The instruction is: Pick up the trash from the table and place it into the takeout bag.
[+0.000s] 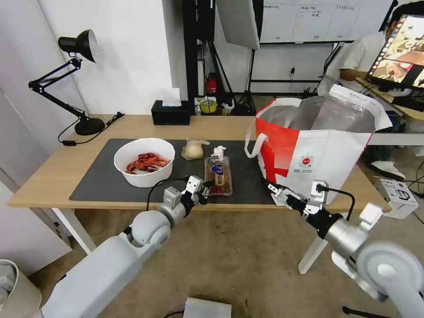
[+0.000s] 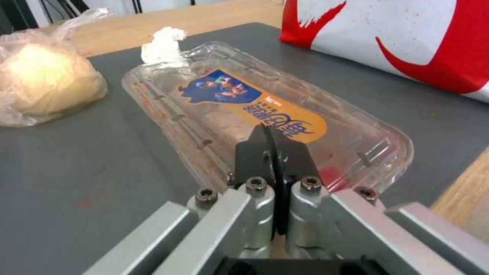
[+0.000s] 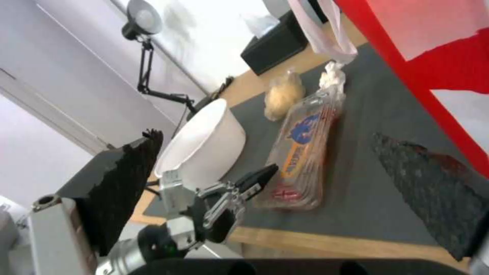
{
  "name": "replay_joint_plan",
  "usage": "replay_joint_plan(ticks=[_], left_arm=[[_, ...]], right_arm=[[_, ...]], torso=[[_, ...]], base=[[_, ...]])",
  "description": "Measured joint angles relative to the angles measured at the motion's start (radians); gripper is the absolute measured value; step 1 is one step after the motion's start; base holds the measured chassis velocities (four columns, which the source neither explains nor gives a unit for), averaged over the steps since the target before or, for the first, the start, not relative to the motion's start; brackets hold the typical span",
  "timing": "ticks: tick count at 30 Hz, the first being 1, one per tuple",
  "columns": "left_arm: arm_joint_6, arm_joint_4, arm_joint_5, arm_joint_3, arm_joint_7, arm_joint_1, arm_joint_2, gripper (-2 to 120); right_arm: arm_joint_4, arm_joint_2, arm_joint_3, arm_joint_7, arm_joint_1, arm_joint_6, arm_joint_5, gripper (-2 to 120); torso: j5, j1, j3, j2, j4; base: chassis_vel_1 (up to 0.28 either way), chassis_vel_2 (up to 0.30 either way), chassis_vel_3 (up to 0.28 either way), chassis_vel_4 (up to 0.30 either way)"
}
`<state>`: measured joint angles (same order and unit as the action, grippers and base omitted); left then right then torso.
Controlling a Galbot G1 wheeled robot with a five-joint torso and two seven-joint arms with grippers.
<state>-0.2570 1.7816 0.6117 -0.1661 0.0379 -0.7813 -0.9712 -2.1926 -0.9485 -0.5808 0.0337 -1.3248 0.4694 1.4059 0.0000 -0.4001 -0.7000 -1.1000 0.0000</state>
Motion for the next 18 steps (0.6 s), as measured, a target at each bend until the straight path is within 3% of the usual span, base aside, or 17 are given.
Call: replay_joint_plan(ticks=[18], left_arm=[[0.003,-0.001,0.009,0.001,0.005,-0.015,-0.001,0]], right_arm=[[0.198,-0.01,0.262,0.147,0.298,0.009,0.048,100]], torso=[[0.0,0.0,0.0,0.0,0.0]], base=[[0.0,0.0,0.0,0.0]])
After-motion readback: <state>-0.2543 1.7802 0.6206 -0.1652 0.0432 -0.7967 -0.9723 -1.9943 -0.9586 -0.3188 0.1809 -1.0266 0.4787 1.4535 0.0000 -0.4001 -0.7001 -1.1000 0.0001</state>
